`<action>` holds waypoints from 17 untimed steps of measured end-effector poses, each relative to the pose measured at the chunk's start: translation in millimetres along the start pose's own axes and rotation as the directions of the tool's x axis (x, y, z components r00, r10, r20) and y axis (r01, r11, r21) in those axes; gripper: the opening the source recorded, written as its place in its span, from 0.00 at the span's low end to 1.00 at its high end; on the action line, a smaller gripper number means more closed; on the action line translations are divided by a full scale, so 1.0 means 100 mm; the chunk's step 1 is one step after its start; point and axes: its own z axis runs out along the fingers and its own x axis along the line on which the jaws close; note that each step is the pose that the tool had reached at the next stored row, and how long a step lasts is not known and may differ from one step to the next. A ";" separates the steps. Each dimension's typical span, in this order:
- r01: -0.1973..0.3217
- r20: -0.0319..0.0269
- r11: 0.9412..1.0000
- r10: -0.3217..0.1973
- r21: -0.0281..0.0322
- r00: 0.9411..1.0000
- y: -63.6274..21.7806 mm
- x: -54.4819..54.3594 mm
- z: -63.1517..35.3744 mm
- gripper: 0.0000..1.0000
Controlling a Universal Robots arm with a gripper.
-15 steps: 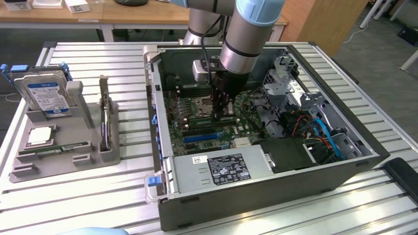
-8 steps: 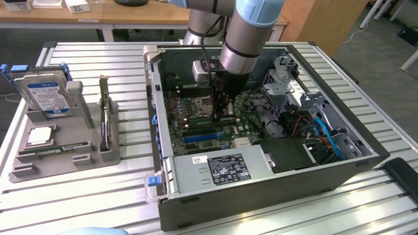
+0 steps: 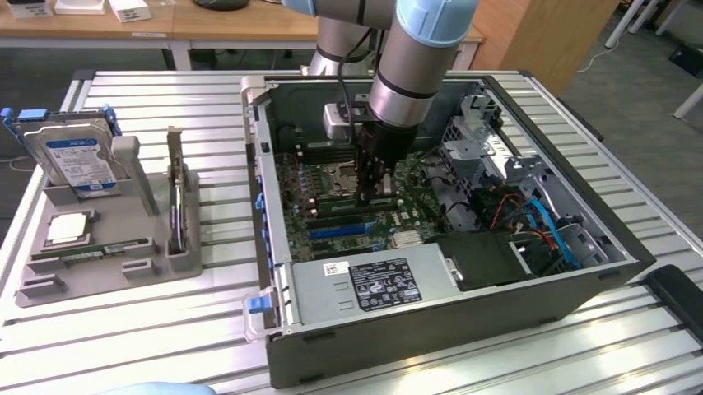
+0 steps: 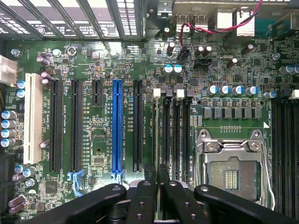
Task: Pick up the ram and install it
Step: 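Insert the ram into the slot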
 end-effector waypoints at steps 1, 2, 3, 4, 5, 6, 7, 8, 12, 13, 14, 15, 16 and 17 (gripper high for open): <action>0.000 0.000 1.000 0.000 0.000 1.000 0.000 0.00 0.000 0.13; 0.000 0.000 1.000 0.000 0.000 1.000 0.000 0.00 0.000 0.13; 0.000 0.000 1.000 0.000 0.000 1.000 0.000 0.00 0.001 0.13; 0.000 0.000 1.000 0.000 0.000 1.000 0.000 0.00 0.001 0.13; 0.000 0.000 1.000 0.000 0.000 1.000 0.000 0.00 0.001 0.13; 0.000 0.000 1.000 0.000 0.000 1.000 0.000 0.00 0.001 0.13; 0.000 0.000 1.000 0.000 0.000 1.000 0.000 0.00 0.001 0.13; 0.000 0.000 1.000 0.000 0.000 1.000 0.000 0.00 0.001 0.14; 0.000 0.000 1.000 0.000 0.000 1.000 0.000 0.00 0.001 0.25; 0.000 0.000 1.000 0.000 0.000 1.000 0.000 0.00 0.001 0.32; 0.000 0.000 1.000 0.000 0.000 1.000 0.000 0.00 0.001 0.32; 0.000 0.000 1.000 0.000 0.000 1.000 0.000 0.00 0.001 0.32; 0.000 0.000 1.000 0.000 0.000 1.000 0.000 0.00 0.001 0.38; 0.000 0.000 1.000 0.000 0.000 1.000 0.000 0.00 0.001 0.38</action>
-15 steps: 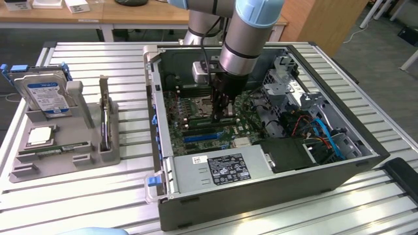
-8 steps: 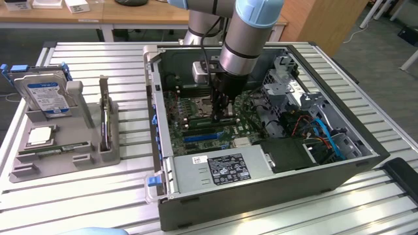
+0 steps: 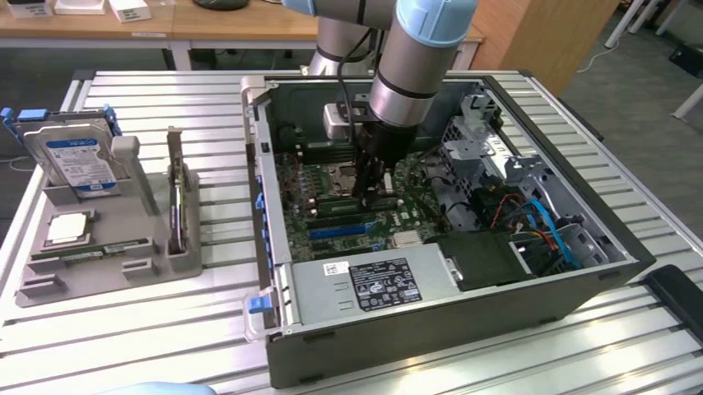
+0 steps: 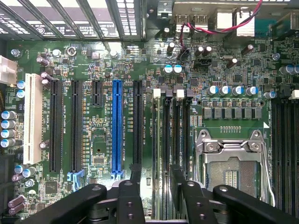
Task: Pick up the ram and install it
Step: 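Insert the ram into the slot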
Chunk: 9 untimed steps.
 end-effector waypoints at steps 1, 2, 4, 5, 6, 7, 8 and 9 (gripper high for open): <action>0.000 0.000 1.000 0.000 0.000 1.000 0.001 0.00 -0.008 0.38; 0.000 0.000 1.000 0.000 0.000 1.000 0.003 0.00 -0.029 0.38; 0.000 0.000 1.000 0.000 0.000 1.000 0.008 0.00 -0.082 0.38; 0.000 0.000 1.000 0.000 0.000 1.000 0.011 0.00 -0.110 0.38; 0.000 0.000 1.000 0.000 0.000 1.000 0.014 0.00 -0.133 0.38; 0.000 0.000 1.000 0.000 0.000 1.000 0.016 0.00 -0.157 0.38; 0.000 0.000 1.000 0.000 0.000 1.000 0.019 0.00 -0.184 0.38; 0.000 0.000 1.000 0.000 0.000 1.000 0.022 0.00 -0.216 0.38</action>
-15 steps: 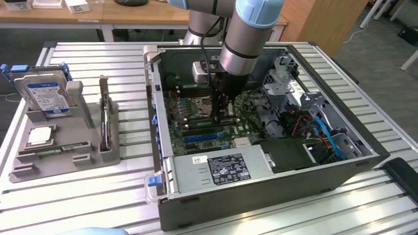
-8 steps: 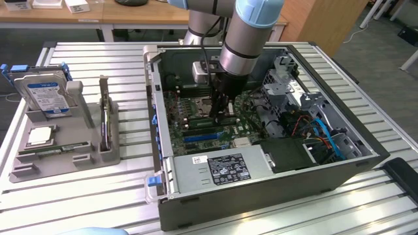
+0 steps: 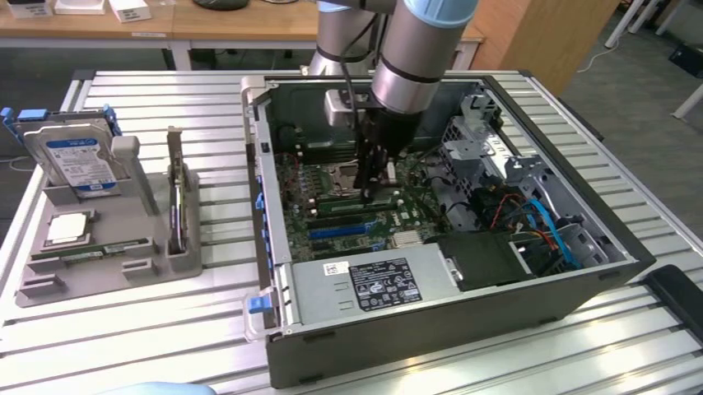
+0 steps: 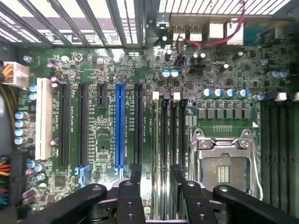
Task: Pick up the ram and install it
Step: 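Insert the ram into the slot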
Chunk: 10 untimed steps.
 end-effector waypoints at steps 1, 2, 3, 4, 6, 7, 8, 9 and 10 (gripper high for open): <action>0.000 0.000 1.000 0.000 0.000 1.000 0.004 0.00 -0.034 0.38; 0.000 0.000 1.000 0.000 0.000 1.000 0.007 0.00 -0.071 0.38; 0.000 0.000 1.000 0.000 0.000 1.000 0.011 0.00 -0.110 0.38; 0.000 0.000 1.000 0.000 0.000 1.000 0.015 0.00 -0.143 0.38; 0.000 0.000 1.000 0.000 0.000 1.000 0.021 0.00 -0.201 0.38; 0.000 0.000 1.000 0.000 0.000 1.000 0.023 0.00 -0.229 0.38; 0.000 0.000 1.000 0.000 0.000 1.000 0.026 0.00 -0.251 0.38; 0.000 0.000 1.000 0.000 0.000 1.000 0.028 0.00 -0.274 0.38; 0.000 0.000 1.000 0.000 0.000 1.000 0.030 0.00 -0.297 0.38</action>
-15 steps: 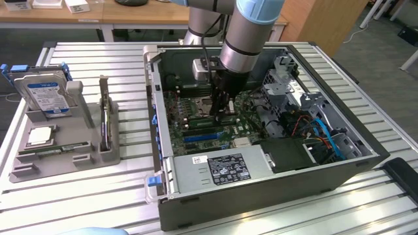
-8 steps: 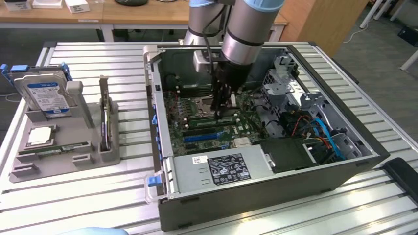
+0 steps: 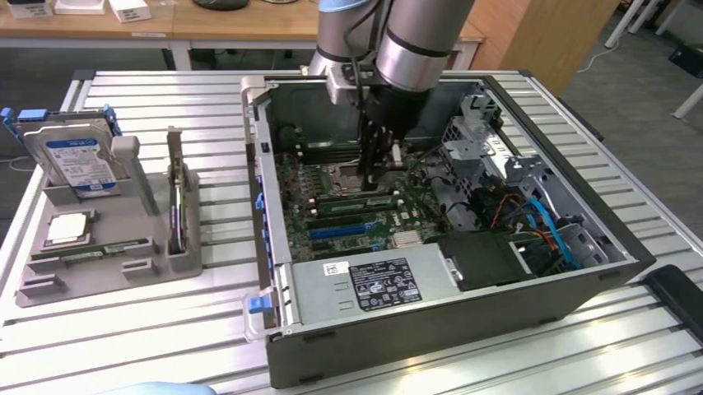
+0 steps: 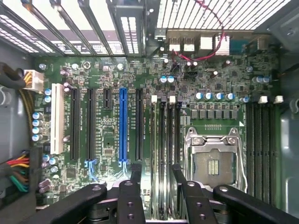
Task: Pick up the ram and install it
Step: 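Insert the ram into the slot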
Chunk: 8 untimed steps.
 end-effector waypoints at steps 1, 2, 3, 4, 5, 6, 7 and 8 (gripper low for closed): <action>0.000 0.000 1.000 0.000 0.000 1.000 0.003 0.00 -0.025 0.38; 0.000 0.000 1.000 0.000 0.000 1.000 0.005 0.00 -0.051 0.38; 0.000 0.000 1.000 0.000 0.000 1.000 0.008 0.00 -0.080 0.38; 0.000 0.000 1.000 0.000 0.000 1.000 0.011 0.00 -0.110 0.38; 0.000 0.000 1.000 0.000 0.000 1.000 0.014 0.00 -0.138 0.38; 0.000 0.000 1.000 0.000 0.000 1.000 0.017 0.00 -0.166 0.38; 0.000 0.000 1.000 0.000 0.000 1.000 0.020 0.00 -0.194 0.38; 0.000 0.000 1.000 0.000 0.000 1.000 0.023 0.00 -0.222 0.38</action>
